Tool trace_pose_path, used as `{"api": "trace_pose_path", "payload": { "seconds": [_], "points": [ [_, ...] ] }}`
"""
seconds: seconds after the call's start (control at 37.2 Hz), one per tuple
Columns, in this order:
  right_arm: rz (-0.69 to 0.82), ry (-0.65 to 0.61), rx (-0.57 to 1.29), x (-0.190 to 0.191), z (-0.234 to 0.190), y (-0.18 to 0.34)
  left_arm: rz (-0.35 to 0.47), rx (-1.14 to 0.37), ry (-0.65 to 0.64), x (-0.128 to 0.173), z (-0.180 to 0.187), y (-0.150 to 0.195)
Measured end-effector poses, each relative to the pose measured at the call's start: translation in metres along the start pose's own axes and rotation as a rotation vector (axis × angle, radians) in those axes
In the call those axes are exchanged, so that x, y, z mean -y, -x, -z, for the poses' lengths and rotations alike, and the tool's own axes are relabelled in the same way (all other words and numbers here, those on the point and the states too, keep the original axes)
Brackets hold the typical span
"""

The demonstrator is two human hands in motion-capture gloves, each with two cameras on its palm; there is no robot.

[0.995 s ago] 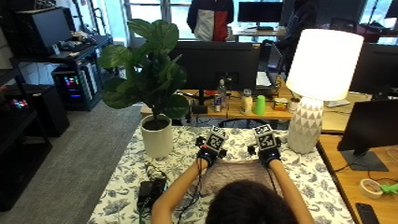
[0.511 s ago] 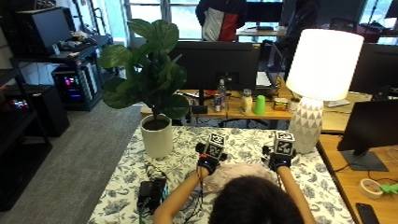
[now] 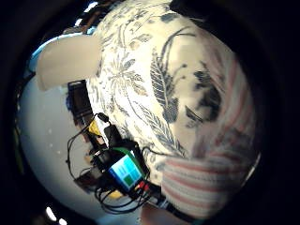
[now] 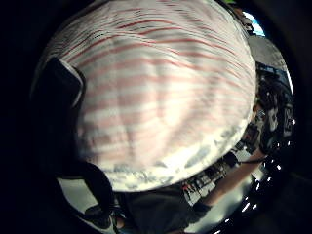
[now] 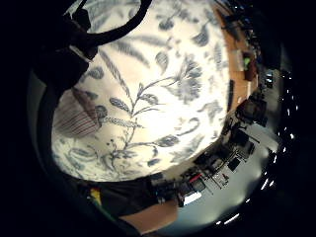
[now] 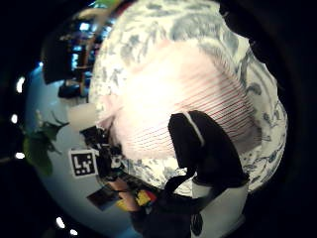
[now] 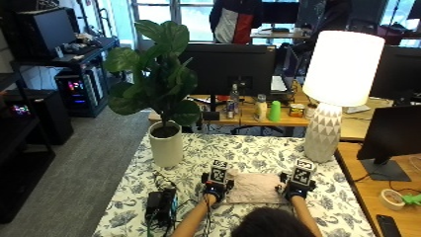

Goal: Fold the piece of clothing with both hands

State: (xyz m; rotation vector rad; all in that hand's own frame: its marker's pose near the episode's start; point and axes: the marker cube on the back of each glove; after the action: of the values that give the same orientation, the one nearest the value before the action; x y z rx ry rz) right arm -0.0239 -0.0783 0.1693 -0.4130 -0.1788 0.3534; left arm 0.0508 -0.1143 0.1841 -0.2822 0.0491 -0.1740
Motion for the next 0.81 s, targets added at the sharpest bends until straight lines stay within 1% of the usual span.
{"api": "trace_pose_path", "payload": {
  "seconds": [0.03,0.08,0.13,0.22,0.32,0.38,0.4,0.46,0.54,0.56,0.62,0.67,0.7,0.75,0.81],
  "points": [
    [-0.038,-0.029,-0.026,-0.006,-0.005,0.002,0.011,-0.001,0.012,0.004,-0.006,0.002],
    [-0.123,-0.096,-0.093,-0.007,-0.016,0.002,0.058,-0.022,0.021,0.012,-0.018,0.009],
    [-0.162,-0.132,-0.142,-0.005,-0.024,0.001,0.082,-0.072,0.033,0.019,-0.027,0.014],
    [-0.205,-0.148,-0.189,-0.005,-0.034,-0.001,0.075,-0.128,0.065,0.020,-0.032,0.017],
    [-0.313,-0.148,-0.274,-0.012,-0.041,-0.009,0.065,-0.101,0.093,0.018,-0.034,0.018],
    [-0.333,-0.153,-0.300,-0.014,-0.042,-0.010,0.058,-0.102,0.099,0.017,-0.034,0.016],
    [-0.333,-0.158,-0.299,-0.015,-0.043,-0.009,0.040,-0.111,0.098,0.017,-0.034,0.015],
    [-0.320,-0.195,-0.279,-0.013,-0.042,-0.006,-0.022,-0.137,0.111,0.016,-0.034,0.011],
    [-0.308,-0.298,-0.270,-0.003,-0.040,-0.005,-0.088,-0.159,0.133,0.015,-0.035,0.007],
    [-0.281,-0.351,-0.250,0.006,-0.040,-0.003,-0.100,-0.162,0.127,0.016,-0.035,0.007],
    [-0.200,-0.450,-0.187,0.040,-0.046,0.001,-0.111,-0.165,0.108,0.016,-0.035,0.007],
    [-0.151,-0.483,-0.152,0.073,-0.059,0.001,-0.129,-0.171,0.116,0.016,-0.035,0.006],
    [-0.139,-0.490,-0.149,0.081,-0.064,0.001,-0.146,-0.176,0.128,0.015,-0.035,0.005],
    [-0.120,-0.515,-0.159,0.084,-0.069,0.003,-0.171,-0.182,0.139,0.014,-0.035,0.004],
    [-0.105,-0.541,-0.180,0.083,-0.070,0.007,-0.158,-0.175,0.118,0.015,-0.035,0.004]
  ]
}}
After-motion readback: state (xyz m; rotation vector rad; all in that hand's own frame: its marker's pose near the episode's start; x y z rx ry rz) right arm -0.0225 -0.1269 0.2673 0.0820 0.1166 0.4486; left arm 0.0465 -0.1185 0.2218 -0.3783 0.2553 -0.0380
